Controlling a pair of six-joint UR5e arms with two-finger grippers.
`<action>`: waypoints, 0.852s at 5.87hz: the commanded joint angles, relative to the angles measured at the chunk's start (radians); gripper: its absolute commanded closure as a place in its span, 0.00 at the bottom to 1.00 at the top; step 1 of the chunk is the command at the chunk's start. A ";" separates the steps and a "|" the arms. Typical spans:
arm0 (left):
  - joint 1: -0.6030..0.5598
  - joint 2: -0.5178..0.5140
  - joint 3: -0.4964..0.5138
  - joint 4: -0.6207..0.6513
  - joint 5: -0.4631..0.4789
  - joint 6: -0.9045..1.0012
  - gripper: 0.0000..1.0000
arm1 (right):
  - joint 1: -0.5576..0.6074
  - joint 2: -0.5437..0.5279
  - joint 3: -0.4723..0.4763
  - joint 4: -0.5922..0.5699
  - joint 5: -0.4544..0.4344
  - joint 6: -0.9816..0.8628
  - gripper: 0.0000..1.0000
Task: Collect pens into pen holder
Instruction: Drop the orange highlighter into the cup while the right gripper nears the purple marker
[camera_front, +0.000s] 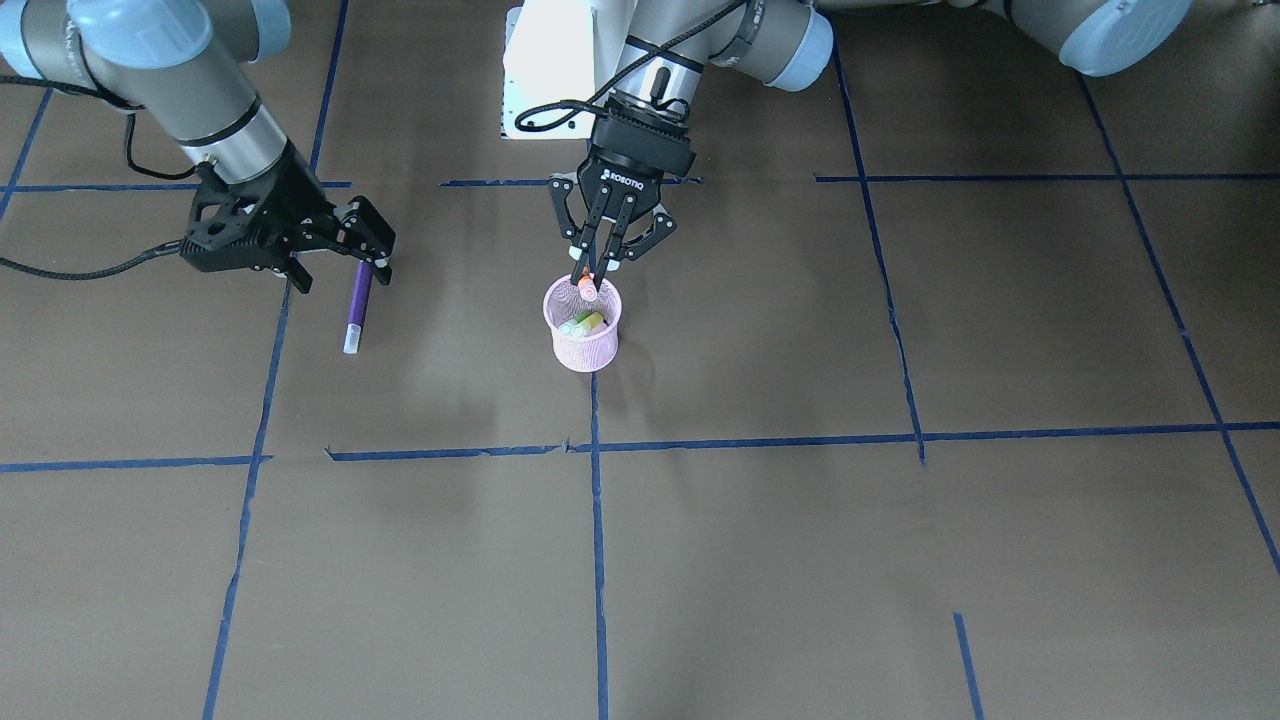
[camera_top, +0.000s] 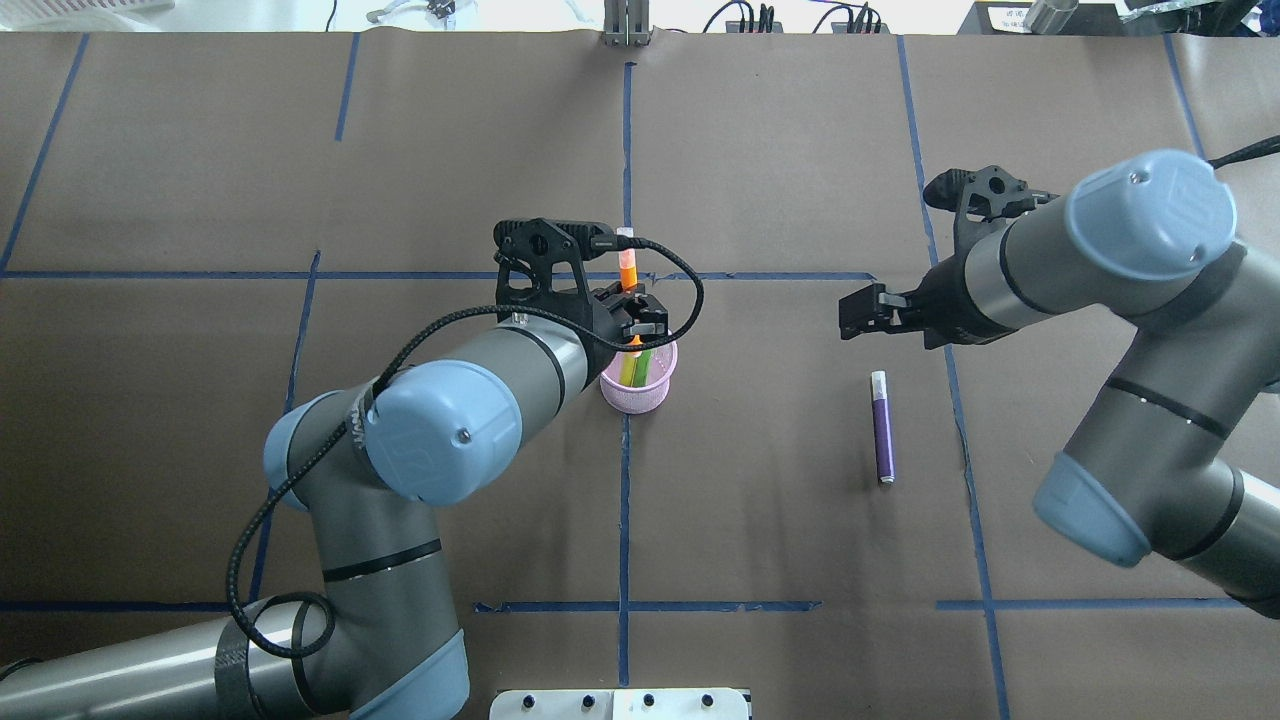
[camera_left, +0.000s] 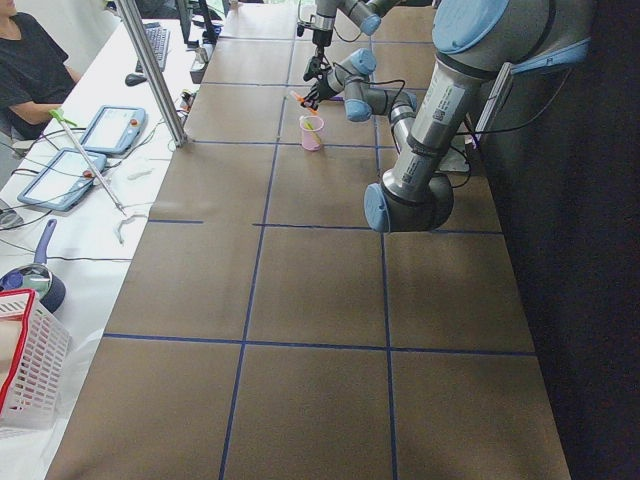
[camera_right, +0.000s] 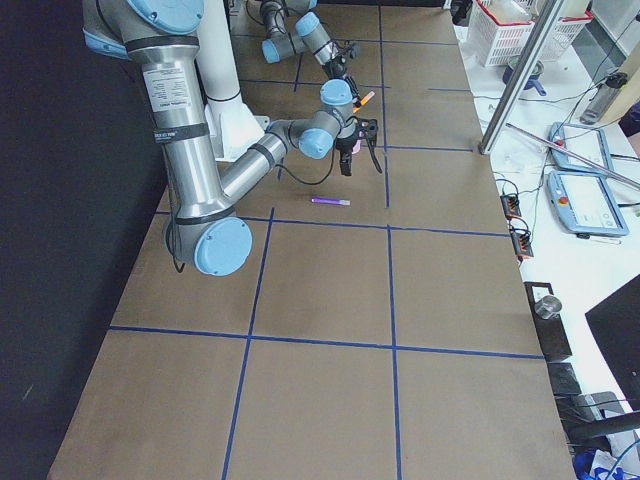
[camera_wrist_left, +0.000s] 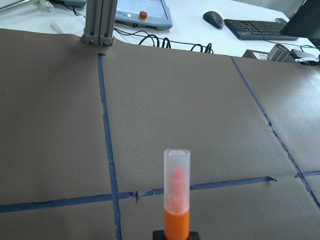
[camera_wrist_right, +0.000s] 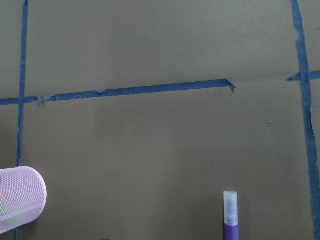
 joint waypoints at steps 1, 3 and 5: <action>0.040 -0.001 0.068 -0.007 0.115 0.001 0.94 | 0.047 0.001 -0.030 -0.001 0.103 -0.010 0.00; 0.041 -0.002 0.076 -0.009 0.118 0.001 0.21 | 0.056 0.007 -0.086 0.001 0.198 -0.010 0.00; 0.030 -0.009 0.030 -0.009 0.110 0.115 0.00 | 0.026 0.018 -0.163 0.007 0.232 -0.010 0.00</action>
